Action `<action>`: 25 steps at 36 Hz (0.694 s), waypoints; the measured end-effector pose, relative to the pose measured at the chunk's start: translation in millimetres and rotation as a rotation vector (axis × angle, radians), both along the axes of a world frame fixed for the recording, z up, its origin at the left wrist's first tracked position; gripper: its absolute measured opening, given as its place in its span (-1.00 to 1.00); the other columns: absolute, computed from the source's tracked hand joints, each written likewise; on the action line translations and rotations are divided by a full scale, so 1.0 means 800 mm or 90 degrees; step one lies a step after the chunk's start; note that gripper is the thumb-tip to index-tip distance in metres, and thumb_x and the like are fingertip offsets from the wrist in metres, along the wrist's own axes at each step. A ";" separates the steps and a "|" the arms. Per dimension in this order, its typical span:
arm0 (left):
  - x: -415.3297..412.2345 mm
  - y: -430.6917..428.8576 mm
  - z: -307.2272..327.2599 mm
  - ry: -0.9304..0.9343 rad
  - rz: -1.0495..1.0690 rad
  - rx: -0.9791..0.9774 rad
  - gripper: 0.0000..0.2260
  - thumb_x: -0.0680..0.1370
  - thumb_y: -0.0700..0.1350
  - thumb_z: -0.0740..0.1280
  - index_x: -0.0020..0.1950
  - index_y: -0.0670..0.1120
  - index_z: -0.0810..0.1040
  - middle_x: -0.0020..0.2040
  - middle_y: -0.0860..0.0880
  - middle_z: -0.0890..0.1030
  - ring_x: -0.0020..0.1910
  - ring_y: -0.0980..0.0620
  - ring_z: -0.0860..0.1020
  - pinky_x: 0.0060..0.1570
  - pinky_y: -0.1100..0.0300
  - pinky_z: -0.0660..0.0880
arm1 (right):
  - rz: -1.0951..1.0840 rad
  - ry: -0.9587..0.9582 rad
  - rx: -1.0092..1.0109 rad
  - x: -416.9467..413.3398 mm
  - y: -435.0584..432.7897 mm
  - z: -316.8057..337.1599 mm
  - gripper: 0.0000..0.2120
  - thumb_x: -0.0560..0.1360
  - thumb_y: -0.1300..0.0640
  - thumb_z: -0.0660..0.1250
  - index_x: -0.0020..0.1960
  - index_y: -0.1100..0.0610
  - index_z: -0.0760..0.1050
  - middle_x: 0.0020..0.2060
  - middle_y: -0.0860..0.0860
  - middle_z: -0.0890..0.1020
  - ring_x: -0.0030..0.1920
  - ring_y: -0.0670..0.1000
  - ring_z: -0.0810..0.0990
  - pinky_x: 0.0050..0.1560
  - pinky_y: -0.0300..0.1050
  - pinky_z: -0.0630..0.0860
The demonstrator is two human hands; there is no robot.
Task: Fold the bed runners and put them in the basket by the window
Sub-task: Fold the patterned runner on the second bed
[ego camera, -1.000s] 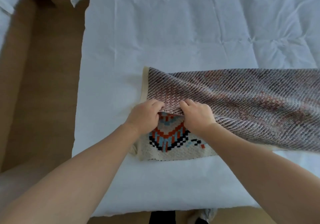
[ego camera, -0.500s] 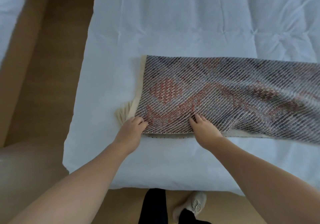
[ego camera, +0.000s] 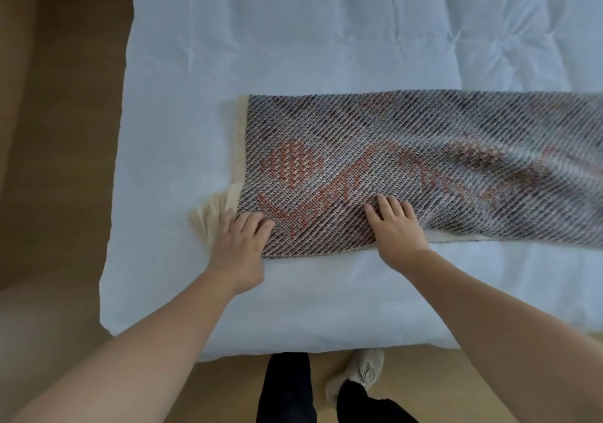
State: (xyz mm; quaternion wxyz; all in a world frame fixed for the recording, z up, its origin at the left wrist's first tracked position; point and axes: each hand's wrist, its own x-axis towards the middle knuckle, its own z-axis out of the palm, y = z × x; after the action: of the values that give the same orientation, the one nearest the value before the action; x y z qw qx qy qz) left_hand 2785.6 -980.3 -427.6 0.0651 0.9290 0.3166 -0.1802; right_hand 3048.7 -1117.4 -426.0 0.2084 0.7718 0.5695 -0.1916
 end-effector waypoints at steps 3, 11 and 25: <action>0.035 -0.012 -0.001 0.032 -0.063 -0.039 -0.38 0.52 -0.04 0.19 0.54 -0.02 0.02 0.54 -0.08 0.05 0.52 -0.09 -0.04 0.47 -0.12 -0.25 | -0.029 -0.008 0.025 0.016 -0.011 0.006 -0.32 0.57 0.23 0.13 0.57 0.12 -0.15 0.55 0.22 -0.10 0.54 0.23 -0.12 0.52 0.17 -0.10; 0.152 -0.059 -0.011 -0.020 -0.138 -0.115 -0.42 0.59 0.00 0.11 0.55 -0.10 -0.01 0.56 -0.10 0.03 0.53 -0.09 -0.03 0.50 -0.01 -0.17 | -0.171 -0.057 0.104 0.100 -0.088 -0.004 -0.32 0.44 0.29 0.31 0.51 0.25 0.17 0.47 0.29 0.23 0.47 0.31 0.18 0.45 0.25 0.16; 0.314 -0.153 -0.025 0.027 -0.071 -0.119 -0.43 0.64 -0.05 0.04 0.56 -0.09 -0.19 0.56 -0.04 -0.24 0.53 -0.01 -0.26 0.46 0.04 -0.27 | -0.054 -0.032 -0.017 0.261 -0.194 -0.020 -0.41 0.62 0.17 -0.02 0.57 0.16 -0.19 0.56 0.14 -0.14 0.55 0.17 -0.13 0.50 0.18 -0.05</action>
State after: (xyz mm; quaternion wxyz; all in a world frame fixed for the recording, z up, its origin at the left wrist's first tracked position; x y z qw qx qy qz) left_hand 3036.9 -1102.8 -447.4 0.1344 0.9311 0.2473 -0.2319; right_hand 3257.7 -1272.6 -442.2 0.2245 0.7969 0.5283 -0.1883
